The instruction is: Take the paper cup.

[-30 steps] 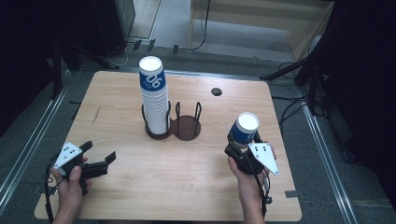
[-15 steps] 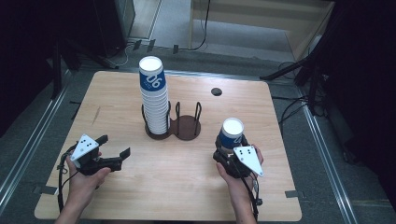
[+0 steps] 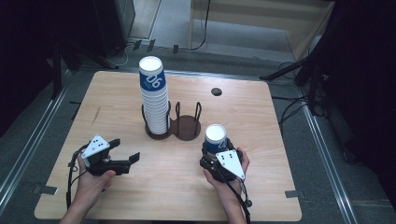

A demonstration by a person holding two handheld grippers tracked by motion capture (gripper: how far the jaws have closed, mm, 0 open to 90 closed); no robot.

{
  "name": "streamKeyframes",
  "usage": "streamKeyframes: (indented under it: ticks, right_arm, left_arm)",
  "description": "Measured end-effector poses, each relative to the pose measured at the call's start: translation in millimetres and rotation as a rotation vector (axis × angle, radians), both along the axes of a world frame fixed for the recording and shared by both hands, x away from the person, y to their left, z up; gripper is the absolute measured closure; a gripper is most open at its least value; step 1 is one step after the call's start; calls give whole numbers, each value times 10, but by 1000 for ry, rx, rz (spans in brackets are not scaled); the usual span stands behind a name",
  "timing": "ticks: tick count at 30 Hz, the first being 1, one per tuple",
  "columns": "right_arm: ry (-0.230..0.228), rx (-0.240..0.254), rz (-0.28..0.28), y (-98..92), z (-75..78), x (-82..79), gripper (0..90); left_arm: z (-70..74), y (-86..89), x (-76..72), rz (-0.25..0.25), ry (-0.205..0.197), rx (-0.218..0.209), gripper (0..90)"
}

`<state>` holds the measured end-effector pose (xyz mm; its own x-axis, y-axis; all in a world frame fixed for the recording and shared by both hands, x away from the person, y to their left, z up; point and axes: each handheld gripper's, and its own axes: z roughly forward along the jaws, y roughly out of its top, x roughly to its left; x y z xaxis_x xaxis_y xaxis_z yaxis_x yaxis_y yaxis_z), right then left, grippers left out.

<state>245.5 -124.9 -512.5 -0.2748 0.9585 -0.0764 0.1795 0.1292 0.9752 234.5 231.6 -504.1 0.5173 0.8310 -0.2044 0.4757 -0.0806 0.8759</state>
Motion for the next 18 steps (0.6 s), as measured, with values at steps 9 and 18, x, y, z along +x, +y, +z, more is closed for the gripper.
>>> streamKeyframes:
  ticks: [9, 18]
  right_arm:
    - [-24, -61, 32, 185, -52, -44, 211]
    - [-48, -115, 60, 392, -83, -101, 211]
  left_arm:
    - [13, -74, -11, -42, 8, -4, 12]
    - [73, -93, -14, -50, 3, -11, 12]
